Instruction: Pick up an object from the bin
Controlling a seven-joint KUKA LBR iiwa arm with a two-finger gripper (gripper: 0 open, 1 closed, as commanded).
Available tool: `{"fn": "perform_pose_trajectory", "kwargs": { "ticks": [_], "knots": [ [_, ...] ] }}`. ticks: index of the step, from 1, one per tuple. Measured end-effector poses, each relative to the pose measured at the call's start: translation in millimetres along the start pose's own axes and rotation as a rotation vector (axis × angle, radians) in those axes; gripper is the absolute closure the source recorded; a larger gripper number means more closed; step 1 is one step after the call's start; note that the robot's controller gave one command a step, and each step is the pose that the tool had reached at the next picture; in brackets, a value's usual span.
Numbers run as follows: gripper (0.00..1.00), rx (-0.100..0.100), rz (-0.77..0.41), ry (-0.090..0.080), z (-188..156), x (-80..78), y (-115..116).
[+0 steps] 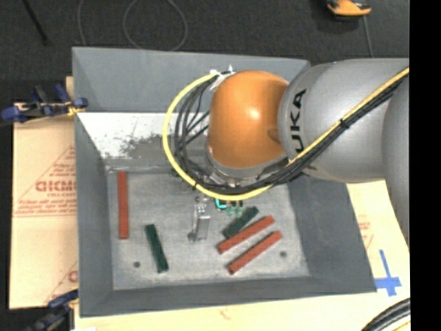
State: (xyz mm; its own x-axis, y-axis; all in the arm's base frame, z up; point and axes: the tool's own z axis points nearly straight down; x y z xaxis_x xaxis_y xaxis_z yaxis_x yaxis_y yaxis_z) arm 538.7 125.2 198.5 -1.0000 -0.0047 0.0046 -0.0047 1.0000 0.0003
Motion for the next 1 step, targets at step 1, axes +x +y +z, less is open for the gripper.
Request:
{"fn": "perform_pose_trajectory", "kwargs": {
  "ticks": [1],
  "knots": [
    [0.00,0.000,0.097,0.001,132.0,34.0,36.5]
  ]
}}
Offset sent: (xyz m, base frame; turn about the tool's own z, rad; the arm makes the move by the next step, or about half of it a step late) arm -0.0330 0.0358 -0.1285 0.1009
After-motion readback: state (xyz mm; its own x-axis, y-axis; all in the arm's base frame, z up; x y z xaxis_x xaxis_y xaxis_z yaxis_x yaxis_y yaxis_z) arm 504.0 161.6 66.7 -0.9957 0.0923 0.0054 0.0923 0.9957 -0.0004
